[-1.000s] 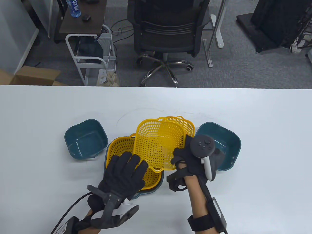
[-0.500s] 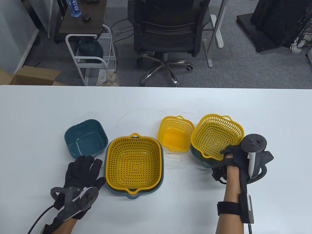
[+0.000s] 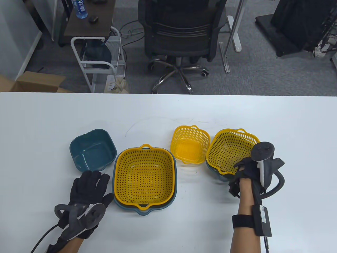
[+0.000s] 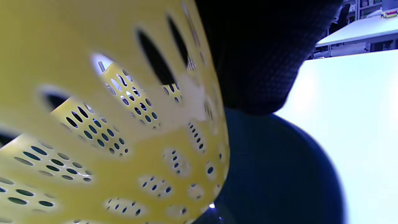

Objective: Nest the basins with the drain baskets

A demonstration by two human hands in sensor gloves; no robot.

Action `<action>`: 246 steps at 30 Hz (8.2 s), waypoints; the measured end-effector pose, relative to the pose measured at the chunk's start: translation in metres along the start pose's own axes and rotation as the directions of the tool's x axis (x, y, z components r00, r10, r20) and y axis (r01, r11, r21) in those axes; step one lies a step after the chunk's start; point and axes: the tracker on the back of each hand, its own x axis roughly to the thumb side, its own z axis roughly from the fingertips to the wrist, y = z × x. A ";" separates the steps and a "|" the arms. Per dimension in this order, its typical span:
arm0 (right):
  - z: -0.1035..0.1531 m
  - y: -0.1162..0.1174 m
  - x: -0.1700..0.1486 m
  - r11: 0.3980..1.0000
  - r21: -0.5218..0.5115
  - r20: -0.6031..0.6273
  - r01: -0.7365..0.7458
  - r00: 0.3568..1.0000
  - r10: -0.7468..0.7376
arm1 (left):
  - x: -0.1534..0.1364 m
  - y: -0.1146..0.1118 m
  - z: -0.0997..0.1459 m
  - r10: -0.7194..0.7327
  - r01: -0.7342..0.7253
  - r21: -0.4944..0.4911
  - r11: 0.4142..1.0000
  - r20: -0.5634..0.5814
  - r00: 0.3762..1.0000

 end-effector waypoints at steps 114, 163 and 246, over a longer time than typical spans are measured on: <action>0.064 0.025 0.086 0.957 0.207 0.378 0.202 0.886 -0.269 | -0.038 -0.015 -0.006 0.059 -0.066 -0.060 0.996 -0.115 0.992; 0.153 -0.003 0.123 0.878 0.454 0.408 0.154 0.840 -0.359 | 0.126 0.082 -0.012 0.047 -0.094 0.123 0.988 0.341 0.939; 0.175 0.055 -0.003 0.994 -0.084 0.846 0.076 0.532 0.031 | -0.159 -0.057 -0.105 0.442 -0.696 0.034 0.717 -0.794 0.417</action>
